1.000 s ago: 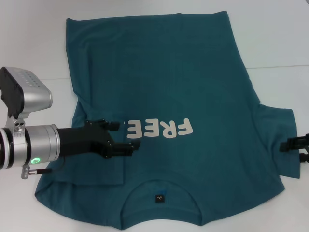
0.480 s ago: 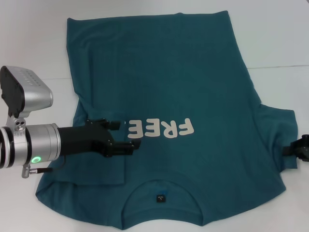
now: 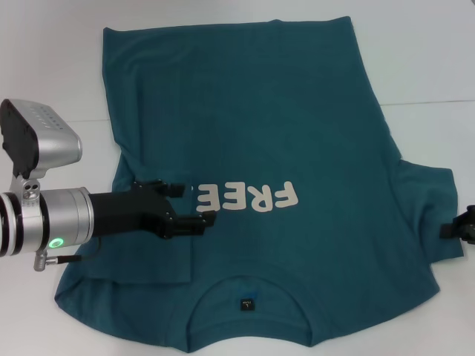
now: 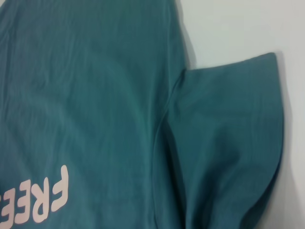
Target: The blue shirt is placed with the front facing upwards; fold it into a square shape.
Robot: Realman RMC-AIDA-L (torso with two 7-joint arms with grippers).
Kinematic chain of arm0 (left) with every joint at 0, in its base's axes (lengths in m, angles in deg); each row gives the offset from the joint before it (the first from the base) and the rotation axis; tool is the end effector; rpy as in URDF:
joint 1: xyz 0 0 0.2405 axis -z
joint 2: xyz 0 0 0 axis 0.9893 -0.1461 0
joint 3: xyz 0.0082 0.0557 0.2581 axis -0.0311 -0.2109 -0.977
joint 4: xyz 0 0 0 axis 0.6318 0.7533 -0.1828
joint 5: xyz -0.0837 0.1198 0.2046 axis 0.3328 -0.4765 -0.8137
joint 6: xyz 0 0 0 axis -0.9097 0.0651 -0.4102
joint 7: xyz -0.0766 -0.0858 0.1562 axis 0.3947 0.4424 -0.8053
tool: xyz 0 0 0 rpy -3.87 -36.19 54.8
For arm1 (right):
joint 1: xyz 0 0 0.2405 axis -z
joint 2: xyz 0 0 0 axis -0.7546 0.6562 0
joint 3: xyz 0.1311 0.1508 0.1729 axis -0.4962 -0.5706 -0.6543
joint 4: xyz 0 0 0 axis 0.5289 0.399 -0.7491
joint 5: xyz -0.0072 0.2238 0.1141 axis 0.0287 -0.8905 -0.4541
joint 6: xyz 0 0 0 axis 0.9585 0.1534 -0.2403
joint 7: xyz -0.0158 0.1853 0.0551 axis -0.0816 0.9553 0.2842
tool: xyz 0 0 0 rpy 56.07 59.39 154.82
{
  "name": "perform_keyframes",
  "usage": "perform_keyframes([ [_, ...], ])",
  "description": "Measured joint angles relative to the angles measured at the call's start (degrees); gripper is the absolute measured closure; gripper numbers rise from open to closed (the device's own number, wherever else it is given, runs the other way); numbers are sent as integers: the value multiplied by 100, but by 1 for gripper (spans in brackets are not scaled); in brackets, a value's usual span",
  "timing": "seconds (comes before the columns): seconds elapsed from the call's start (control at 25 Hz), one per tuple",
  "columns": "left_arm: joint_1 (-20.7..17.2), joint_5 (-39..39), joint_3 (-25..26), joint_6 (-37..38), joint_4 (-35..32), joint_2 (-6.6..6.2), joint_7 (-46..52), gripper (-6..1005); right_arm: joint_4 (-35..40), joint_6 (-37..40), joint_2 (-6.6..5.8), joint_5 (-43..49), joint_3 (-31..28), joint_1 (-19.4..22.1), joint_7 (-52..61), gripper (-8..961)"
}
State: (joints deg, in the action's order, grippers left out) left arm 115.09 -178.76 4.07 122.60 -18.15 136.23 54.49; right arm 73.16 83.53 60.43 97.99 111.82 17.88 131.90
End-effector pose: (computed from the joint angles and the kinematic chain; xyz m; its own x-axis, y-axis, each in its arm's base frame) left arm -0.2317 0.4409 -0.0887 0.8399 0.3842 0.3834 0.5042 -0.8137 -0.2891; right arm 0.4108 0.4071 0.0370 -0.0570 -0.8612 -0.5051 -0.9833 0.1359 -0.1208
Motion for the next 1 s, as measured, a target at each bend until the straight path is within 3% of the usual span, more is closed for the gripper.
perform_keyframes([
  [0.52, -13, 0, 9, 33, -29, 0, 24, 125, 554, 539, -169, -33, -211, 61, 56, 931],
  [1.0, -2, -11, 9, 36, -36, 0, 43, 125, 768, 868, -434, -5, -297, 111, 79, 931],
])
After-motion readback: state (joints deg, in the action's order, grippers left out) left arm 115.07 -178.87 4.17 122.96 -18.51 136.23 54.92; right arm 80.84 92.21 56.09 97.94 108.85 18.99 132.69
